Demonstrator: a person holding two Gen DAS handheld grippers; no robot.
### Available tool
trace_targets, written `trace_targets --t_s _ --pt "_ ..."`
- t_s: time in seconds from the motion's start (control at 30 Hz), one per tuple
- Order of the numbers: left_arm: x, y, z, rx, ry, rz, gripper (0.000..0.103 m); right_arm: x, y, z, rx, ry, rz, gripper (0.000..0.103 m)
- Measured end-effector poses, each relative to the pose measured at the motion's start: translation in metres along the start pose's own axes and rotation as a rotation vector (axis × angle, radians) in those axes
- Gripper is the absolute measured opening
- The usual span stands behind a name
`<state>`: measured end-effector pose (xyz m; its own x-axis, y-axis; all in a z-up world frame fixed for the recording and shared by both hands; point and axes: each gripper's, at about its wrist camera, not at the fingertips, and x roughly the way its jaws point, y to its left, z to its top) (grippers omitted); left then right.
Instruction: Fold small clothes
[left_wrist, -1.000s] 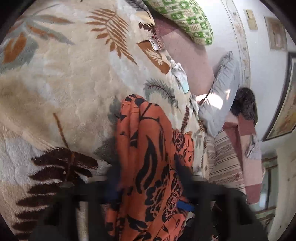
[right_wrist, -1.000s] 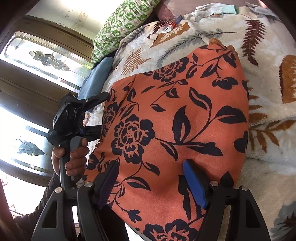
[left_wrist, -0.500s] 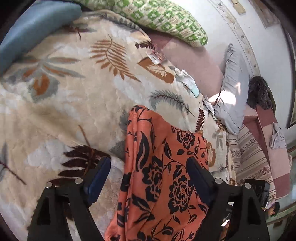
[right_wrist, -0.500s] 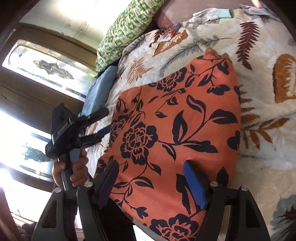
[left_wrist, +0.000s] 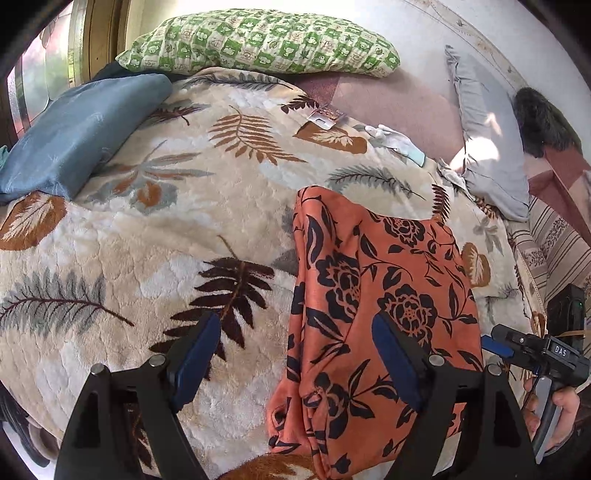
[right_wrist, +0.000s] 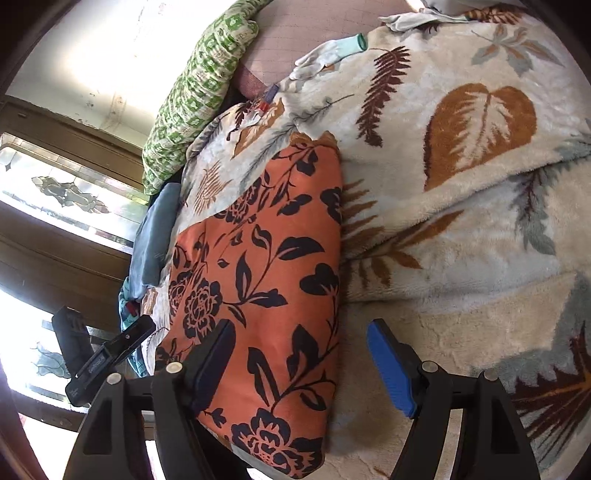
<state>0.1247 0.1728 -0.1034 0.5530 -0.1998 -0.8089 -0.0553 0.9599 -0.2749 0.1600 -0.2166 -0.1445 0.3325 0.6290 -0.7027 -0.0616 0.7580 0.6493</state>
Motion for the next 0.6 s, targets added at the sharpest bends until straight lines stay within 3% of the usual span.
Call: trace_targets --t_s 0.23,0.37,0.47,0.57,0.6 --pt "-0.005 -0.006 0.001 0.034 -0.019 0.031 0.084 0.010 0.001 0.004 0.002 0.001 -0.001 0.077" --pt "-0.001 -0.002 0.003 -0.008 0.013 -0.057 0.084 0.013 -0.002 0.011 0.018 -0.007 -0.005 0.077" --pt "0.021 0.002 0.000 -0.051 0.082 -0.116 0.085 0.021 -0.007 0.015 0.050 -0.002 0.004 0.077" --pt "0.061 0.000 -0.010 -0.071 0.239 -0.153 0.085 0.043 -0.005 0.019 0.071 0.042 0.039 0.077" --pt "0.068 -0.002 -0.014 -0.070 0.252 -0.146 0.085 0.052 -0.002 0.019 0.072 0.072 0.053 0.077"
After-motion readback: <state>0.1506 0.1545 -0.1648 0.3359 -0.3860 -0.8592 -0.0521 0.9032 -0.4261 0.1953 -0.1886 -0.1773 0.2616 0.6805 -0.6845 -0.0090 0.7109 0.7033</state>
